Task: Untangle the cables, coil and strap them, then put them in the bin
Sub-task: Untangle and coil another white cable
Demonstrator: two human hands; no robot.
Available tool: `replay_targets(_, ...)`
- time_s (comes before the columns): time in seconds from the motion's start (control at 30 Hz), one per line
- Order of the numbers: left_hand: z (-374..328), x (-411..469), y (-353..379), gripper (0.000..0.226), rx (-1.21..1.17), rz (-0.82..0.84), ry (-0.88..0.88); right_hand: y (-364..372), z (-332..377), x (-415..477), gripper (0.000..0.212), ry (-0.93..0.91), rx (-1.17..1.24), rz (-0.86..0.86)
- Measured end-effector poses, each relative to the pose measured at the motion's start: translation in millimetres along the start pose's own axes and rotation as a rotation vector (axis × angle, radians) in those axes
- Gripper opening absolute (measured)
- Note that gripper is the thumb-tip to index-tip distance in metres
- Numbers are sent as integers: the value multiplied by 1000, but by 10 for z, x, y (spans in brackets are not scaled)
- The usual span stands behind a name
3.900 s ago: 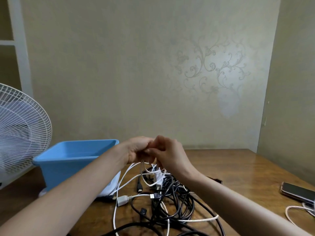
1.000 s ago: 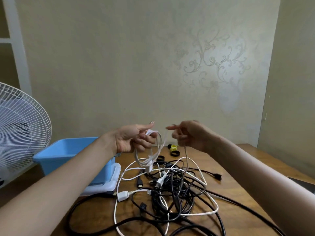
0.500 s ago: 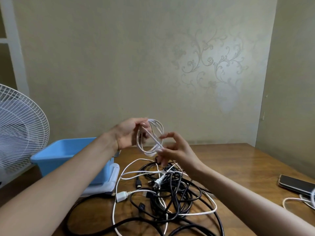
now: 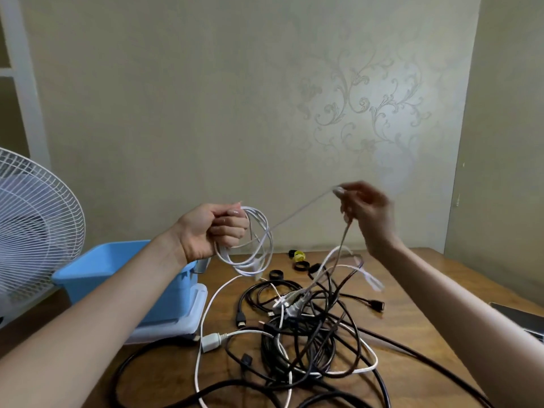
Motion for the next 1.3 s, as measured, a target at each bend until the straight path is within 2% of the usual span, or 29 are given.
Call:
replay_targets(0.1,-6,-41,-18,26,101,-137,18,152,81,81,7,7,-94,151)
replay_targets(0.23,58,-57,-49,33,195,-377,12,258,-141,-6,13,272,-399,430)
replay_targets(0.33,187,36,-15,30,305,-451,-69,425,-220,-173,21,409,-613,543)
replay_targets(0.43,379,177,20,45,397,-435,-206,668,-178,-340,23,446,-554,516)
replay_targets(0.57,518,310,37,61,321,-400,-285,963,-57,-519,22,539,-206,442)
replay_targets(0.63,504,316,-18,59,308,-457,-269,1063,24,-604,21,462,-219,476)
replay_targets(0.7,450,281,-70,52,315,-541,-197,1113,139,-699,22,215,-416,530)
replay_targets(0.77,366,229,-106,45,355,-615,-94,1148,215,-869,21,39,-435,557)
replay_targets(0.83,268,170,-123,45,321,-631,1,1041,128,-979,22,103,-248,494)
replay_targets(0.9,151,94,-160,54,178,-590,76,895,-26,-1037,11,253,-18,425)
replay_targets(0.93,90,46,-173,58,124,-568,108,829,-96,-1065,4,290,3,430)
replay_targets(1.03,0,-47,-197,49,89,-550,137,713,-252,-1127,10,327,-79,458)
replay_targets(1.13,66,7,-119,43,208,-515,90,664,-203,-1027,12,316,-115,360)
replay_targets(1.23,138,105,-80,51,307,-543,66,779,-7,-861,15,186,-237,327)
replay_targets(1.3,145,154,-93,43,389,-607,92,942,129,-844,11,34,-391,371)
Point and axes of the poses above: each hand's wrist, its own x-axis towards the middle knuckle, its own y-axis out of the palm, z = x × y, the point moved 8 cm from there along x, towards the middle knuckle, and after that the axes turned 5 degrees about -y, right-handed, at the moved point
